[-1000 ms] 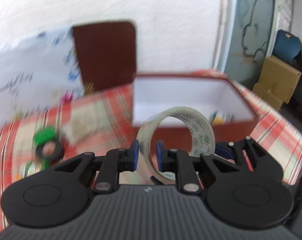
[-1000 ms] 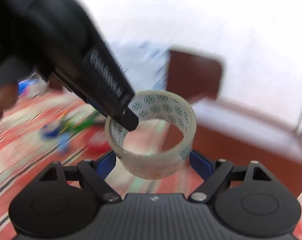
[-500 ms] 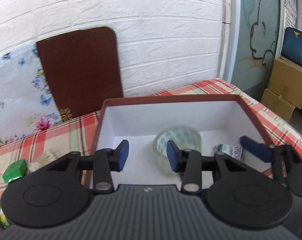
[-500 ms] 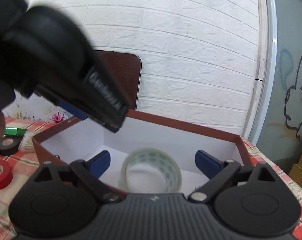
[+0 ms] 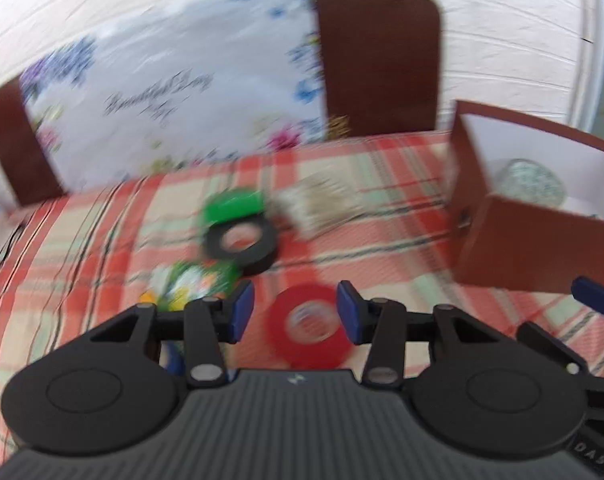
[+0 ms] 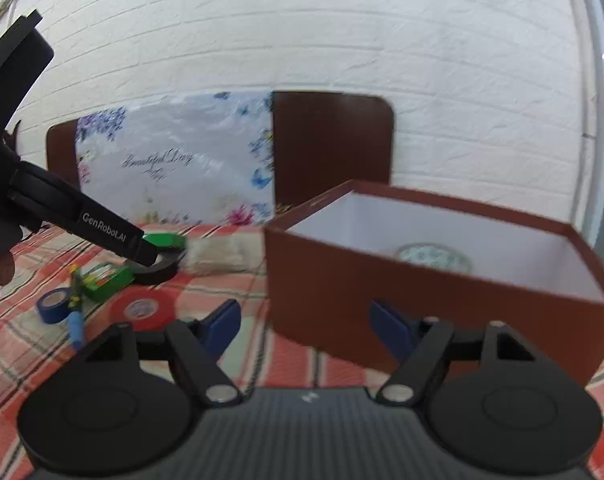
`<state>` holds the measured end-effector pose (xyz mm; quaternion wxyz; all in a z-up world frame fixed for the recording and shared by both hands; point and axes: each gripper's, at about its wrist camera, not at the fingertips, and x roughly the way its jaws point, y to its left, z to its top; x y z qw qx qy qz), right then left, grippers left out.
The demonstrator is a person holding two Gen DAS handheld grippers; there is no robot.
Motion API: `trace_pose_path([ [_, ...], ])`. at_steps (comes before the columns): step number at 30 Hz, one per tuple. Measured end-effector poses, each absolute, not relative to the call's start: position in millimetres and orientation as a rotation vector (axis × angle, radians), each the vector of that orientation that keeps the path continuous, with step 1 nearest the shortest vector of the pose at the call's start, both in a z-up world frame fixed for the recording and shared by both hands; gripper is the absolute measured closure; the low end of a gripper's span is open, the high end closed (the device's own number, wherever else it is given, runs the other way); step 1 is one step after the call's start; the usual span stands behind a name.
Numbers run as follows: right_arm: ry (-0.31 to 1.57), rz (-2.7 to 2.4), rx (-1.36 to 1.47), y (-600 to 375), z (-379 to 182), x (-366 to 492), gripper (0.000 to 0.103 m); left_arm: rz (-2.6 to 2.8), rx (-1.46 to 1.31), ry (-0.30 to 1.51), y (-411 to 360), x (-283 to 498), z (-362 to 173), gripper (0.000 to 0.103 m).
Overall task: Organize objects
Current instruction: 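Lower the clear tape roll into the brown box and release, then grasp the black marker with yellow cap using the left tool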
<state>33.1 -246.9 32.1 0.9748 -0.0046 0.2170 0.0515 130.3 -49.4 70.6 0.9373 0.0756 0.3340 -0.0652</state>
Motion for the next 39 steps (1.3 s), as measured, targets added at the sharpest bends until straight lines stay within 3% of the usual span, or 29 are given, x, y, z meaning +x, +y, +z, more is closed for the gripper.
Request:
trace_pose_path([
  [11, 0.604, 0.353, -0.124, -151.1, 9.5, 51.1, 0.053, 0.216, -0.066, 0.753, 121.9, 125.3, 9.6, 0.054],
  [13, 0.613, 0.401, -0.154, -130.7, 8.9, 54.7, 0.053, 0.202, -0.094, 0.676, 139.9, 113.3, 0.6, 0.049],
  [19, 0.681, 0.459, -0.285, -68.4, -7.6, 93.7, 0.055, 0.174, -0.068, 0.578, 139.2, 104.2, -6.6, 0.043],
  [23, 0.714, 0.46, -0.165, -71.5, -13.8, 99.5, 0.083, 0.164, -0.076, 0.58, 142.8, 104.1, -7.9, 0.04],
  [29, 0.838, 0.512, 0.098, -117.8, -13.4, 64.8, 0.083, -0.012, -0.253, 0.71, 134.4, 86.3, 13.3, 0.042],
  [35, 0.92, 0.559, 0.381, -156.5, -22.5, 52.3, 0.083, -0.35, -0.313, 0.931, 55.5, 88.8, 11.7, 0.039],
  [37, 0.938, 0.565, 0.452, -162.0, -26.5, 53.1, 0.083, -0.334, -0.303, 0.915, 37.8, 94.4, 10.8, 0.034],
  [38, 0.936, 0.572, 0.461, -164.3, -27.2, 51.6, 0.083, -0.348, -0.291, 0.923, 29.2, 99.6, 11.9, 0.048],
  [39, 0.926, 0.58, 0.456, -164.3, -26.3, 48.1, 0.083, -0.354, -0.296, 0.945, 22.6, 104.0, 11.3, 0.075],
])
